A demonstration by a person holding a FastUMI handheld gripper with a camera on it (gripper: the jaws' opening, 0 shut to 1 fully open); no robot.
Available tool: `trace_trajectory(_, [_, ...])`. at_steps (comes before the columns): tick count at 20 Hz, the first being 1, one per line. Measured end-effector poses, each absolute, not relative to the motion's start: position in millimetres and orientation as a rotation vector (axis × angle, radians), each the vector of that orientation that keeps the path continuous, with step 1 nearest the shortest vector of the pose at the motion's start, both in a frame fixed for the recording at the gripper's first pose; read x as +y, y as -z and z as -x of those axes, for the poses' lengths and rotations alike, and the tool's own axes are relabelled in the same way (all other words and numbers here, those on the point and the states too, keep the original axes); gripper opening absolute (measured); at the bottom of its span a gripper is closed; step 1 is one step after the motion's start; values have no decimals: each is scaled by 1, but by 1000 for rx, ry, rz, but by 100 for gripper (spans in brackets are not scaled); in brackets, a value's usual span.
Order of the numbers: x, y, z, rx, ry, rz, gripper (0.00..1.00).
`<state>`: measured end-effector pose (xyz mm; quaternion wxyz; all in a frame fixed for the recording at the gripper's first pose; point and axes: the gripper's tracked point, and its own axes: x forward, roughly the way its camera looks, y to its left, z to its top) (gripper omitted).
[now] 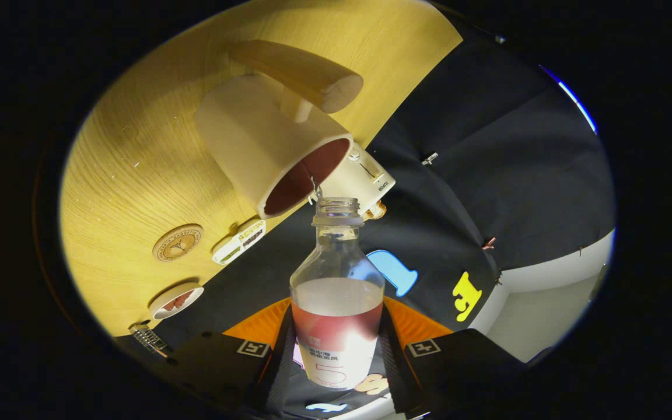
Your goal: Take the bottle from table, then pour the juice into the cup, finally place the bottle on the coaster
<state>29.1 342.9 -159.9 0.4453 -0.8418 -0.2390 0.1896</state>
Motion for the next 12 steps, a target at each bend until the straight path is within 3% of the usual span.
trace_trajectory(12, [348, 156, -35, -625, -483, 2102, 70])
